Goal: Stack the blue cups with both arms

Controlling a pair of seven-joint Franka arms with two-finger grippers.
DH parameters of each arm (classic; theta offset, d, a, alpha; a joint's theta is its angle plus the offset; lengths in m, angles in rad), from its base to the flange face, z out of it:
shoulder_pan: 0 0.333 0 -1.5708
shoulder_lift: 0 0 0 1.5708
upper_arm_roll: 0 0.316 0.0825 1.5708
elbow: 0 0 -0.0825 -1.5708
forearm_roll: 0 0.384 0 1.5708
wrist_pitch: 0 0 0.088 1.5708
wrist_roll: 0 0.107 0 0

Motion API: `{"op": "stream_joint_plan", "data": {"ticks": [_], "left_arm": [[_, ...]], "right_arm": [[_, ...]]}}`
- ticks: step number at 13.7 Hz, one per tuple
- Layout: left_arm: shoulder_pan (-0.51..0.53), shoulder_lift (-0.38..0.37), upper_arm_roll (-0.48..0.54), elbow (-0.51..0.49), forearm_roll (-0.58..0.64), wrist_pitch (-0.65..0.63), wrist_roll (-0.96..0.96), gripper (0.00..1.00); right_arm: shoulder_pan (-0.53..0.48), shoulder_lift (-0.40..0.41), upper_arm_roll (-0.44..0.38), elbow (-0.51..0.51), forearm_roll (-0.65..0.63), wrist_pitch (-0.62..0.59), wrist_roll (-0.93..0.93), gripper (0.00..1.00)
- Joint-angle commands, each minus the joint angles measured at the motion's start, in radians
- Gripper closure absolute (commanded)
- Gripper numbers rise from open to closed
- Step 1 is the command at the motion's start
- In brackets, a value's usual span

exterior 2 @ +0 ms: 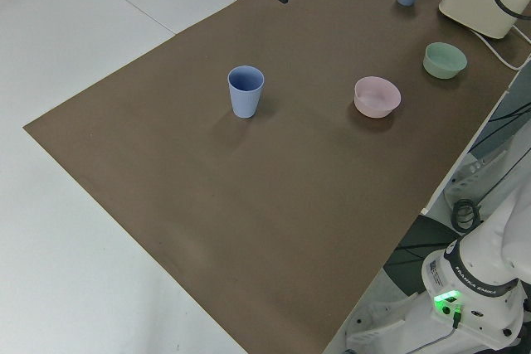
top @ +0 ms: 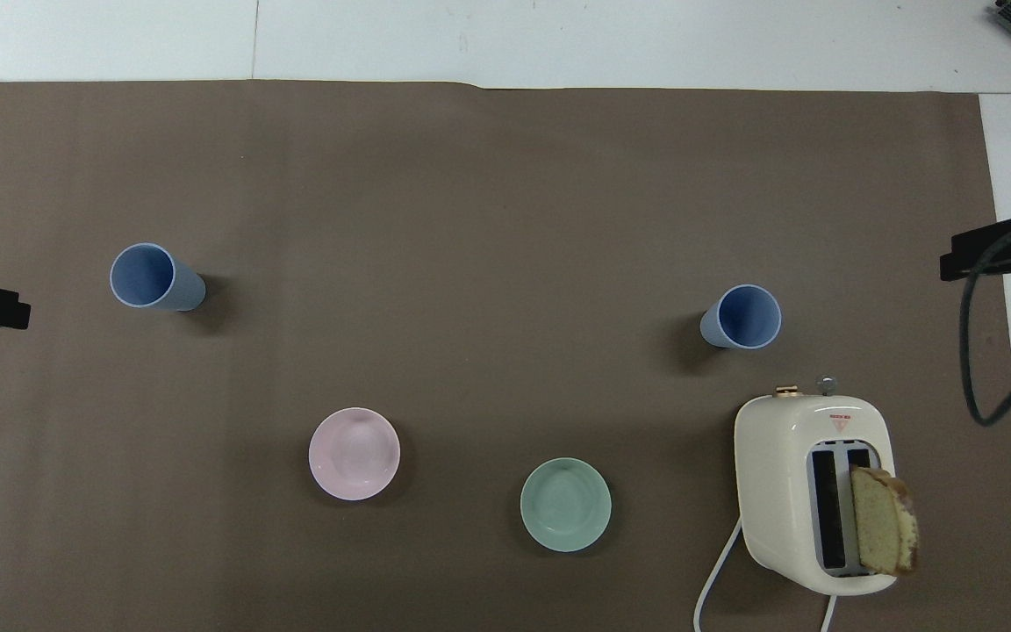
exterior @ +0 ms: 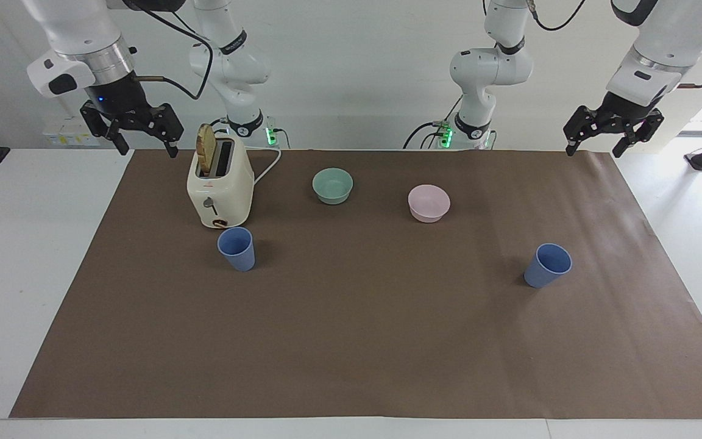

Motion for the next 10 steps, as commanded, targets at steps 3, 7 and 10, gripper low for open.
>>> {"op": "stream_joint_plan", "data": {"ticks": [3,7,10], "left_arm": [[-0.008,-0.014,0.002,-0.01,-0.001,-0.006,-0.014,0.0],[-0.013,-0.014,-0.001,-0.01,-0.001,-0.012,-0.012,0.0],[-0.002,-0.014,0.001,-0.01,-0.001,-0.012,-0.012,0.0]], "right_arm": [[-0.006,-0.021,0.004,-0.027,-0.001,0.012,0.001,0.0],[-0.006,-0.023,0.004,-0.027,-0.001,0.012,0.001,0.0],[-0.006,-0.023,0.003,-0.027,-0.001,0.012,0.003,0.0]]}}
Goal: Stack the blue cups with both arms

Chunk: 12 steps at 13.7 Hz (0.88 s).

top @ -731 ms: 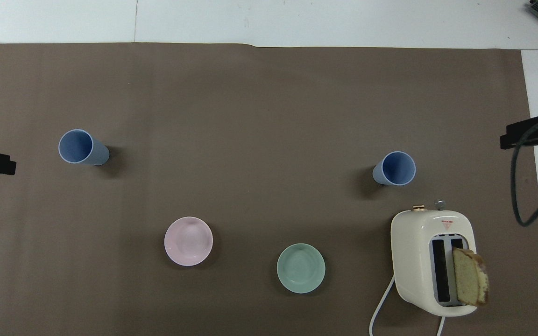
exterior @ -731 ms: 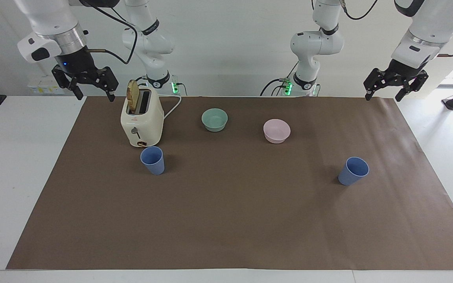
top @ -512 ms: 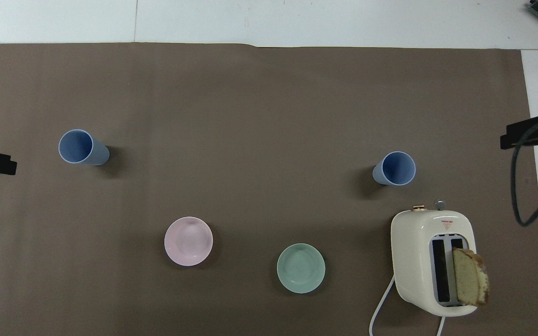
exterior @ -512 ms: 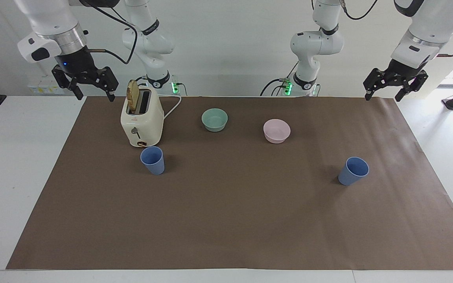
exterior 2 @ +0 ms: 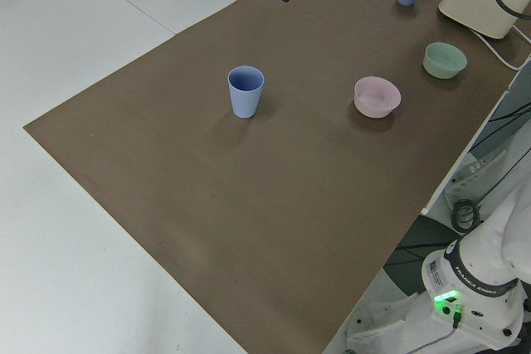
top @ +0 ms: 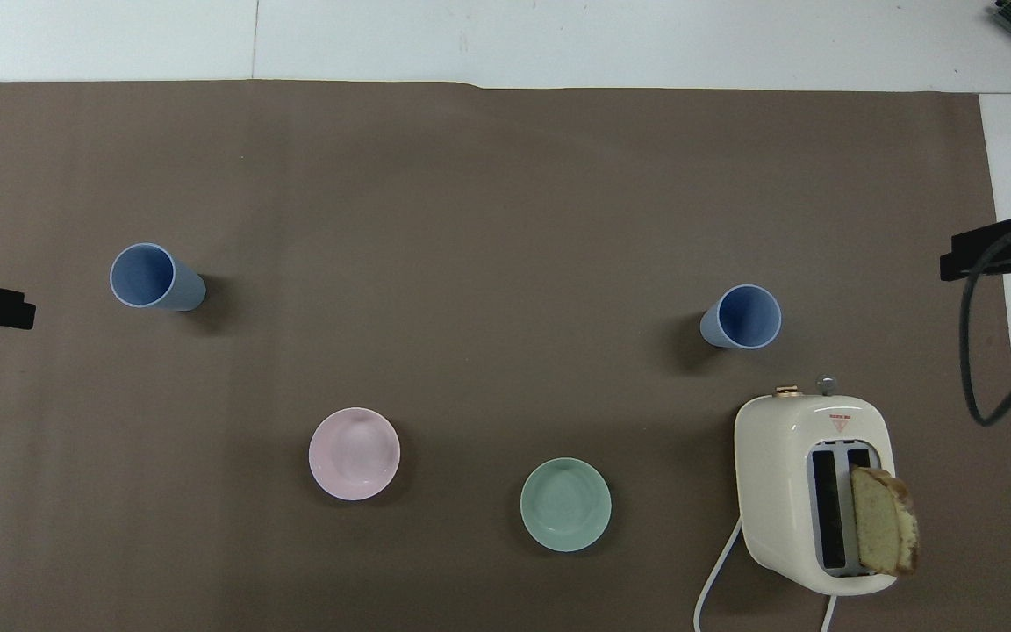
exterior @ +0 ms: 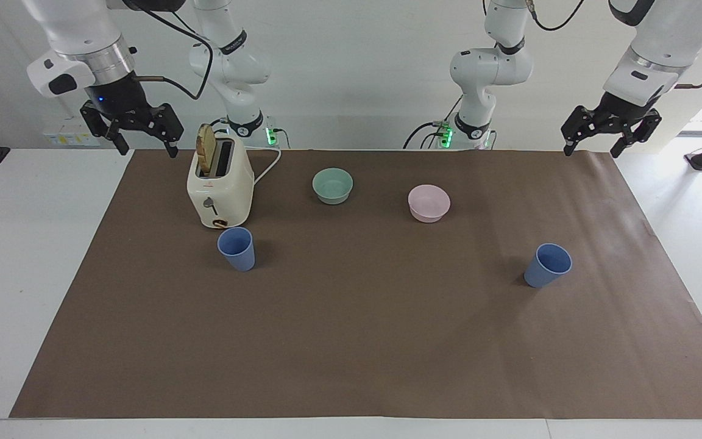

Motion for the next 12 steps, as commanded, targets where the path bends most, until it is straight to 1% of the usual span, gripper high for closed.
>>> {"op": "stream_joint_plan", "data": {"ticks": [1,12], "left_arm": [[0.0,-0.014,0.008,-0.01,-0.001,-0.012,-0.011,0.0],[0.0,-0.014,0.009,-0.008,0.001,-0.006,-0.011,0.0]], "right_arm": [[-0.006,-0.023,0.004,-0.027,-0.001,0.012,0.001,0.0],[-0.006,-0.023,0.004,-0.027,-0.001,0.012,0.001,0.0]]}}
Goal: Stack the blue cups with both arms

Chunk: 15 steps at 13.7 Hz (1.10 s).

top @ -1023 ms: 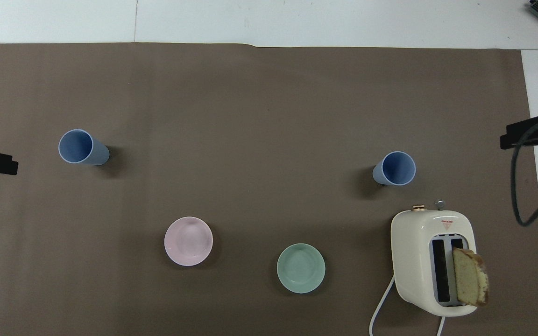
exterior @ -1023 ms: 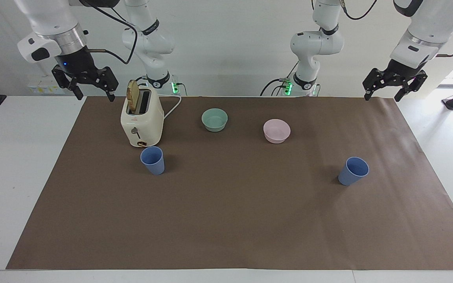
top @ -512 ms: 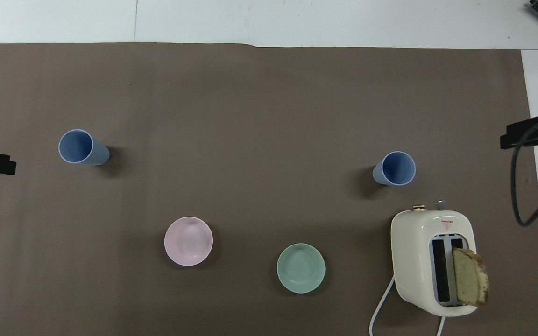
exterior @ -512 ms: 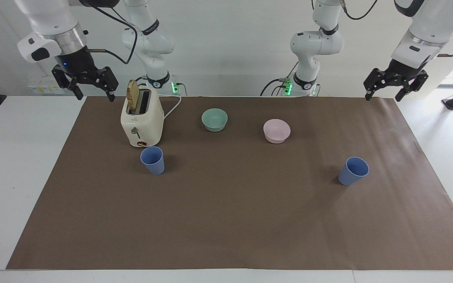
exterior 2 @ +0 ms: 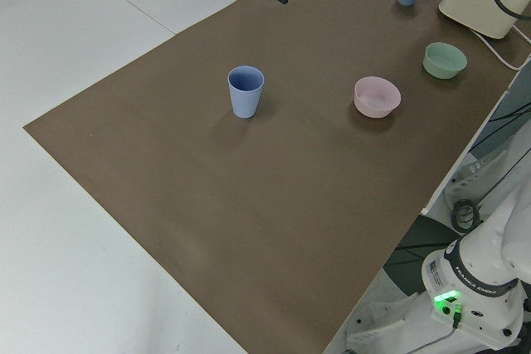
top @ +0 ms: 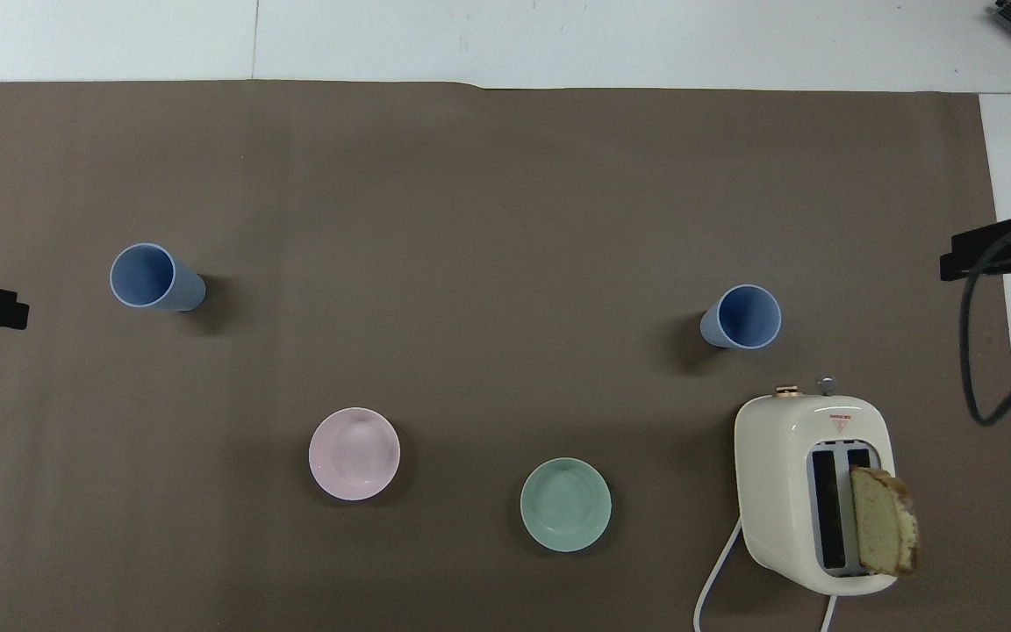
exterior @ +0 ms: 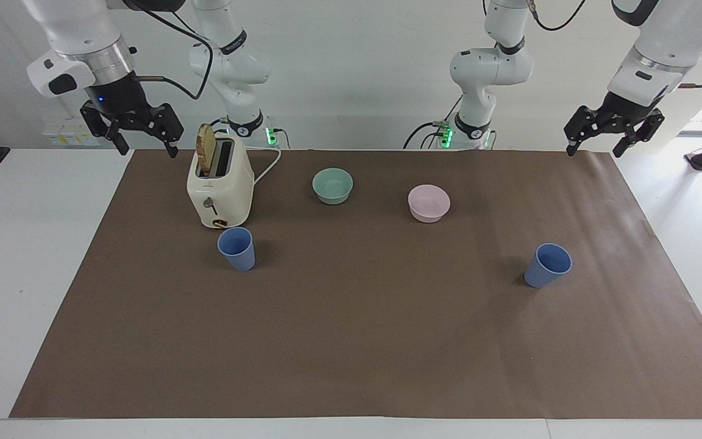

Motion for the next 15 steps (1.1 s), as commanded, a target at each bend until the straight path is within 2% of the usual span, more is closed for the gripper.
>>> {"op": "stream_joint_plan", "data": {"ticks": [1,15], "left_arm": [[-0.001,-0.013,0.001,-0.008,-0.001,-0.005,-0.008,0.0],[-0.001,-0.014,0.001,-0.01,0.001,-0.009,0.001,0.0]], "right_arm": [[-0.006,-0.023,0.003,-0.027,-0.001,0.012,0.001,0.0],[-0.006,-0.023,0.004,-0.027,-0.001,0.012,0.001,0.0]]}}
